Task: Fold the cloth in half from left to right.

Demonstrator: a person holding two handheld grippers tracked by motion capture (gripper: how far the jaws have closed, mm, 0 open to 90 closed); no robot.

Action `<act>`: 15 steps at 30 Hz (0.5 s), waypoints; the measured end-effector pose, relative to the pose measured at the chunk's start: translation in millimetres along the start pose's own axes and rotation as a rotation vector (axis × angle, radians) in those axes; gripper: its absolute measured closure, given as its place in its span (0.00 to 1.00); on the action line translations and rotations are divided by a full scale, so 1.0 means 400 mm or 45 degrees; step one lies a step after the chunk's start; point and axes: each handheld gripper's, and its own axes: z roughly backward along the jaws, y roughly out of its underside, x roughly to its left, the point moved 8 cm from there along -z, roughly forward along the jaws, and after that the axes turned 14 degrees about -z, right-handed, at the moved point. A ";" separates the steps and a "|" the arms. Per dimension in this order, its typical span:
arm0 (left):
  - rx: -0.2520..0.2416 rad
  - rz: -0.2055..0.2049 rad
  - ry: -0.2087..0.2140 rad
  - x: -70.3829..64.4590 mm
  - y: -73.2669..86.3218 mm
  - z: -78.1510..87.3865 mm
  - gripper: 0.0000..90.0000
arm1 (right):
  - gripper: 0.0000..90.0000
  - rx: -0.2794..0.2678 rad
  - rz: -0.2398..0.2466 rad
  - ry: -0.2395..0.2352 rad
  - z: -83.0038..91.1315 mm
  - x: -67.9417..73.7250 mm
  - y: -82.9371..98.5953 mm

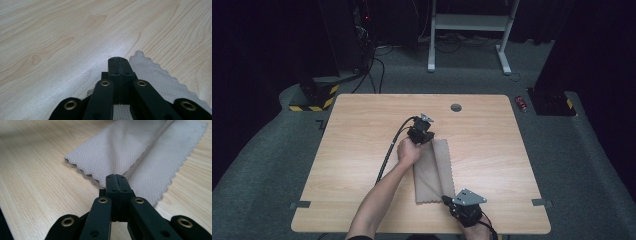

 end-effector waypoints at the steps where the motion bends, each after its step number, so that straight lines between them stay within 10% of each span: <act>1: -0.004 -0.002 0.002 -0.003 -0.003 -0.005 1.00 | 1.00 0.003 -0.010 0.004 0.002 -0.004 0.003; 15: 0.028 -0.051 0.006 -0.036 -0.035 -0.038 1.00 | 1.00 0.007 -0.041 0.052 0.031 -0.039 0.014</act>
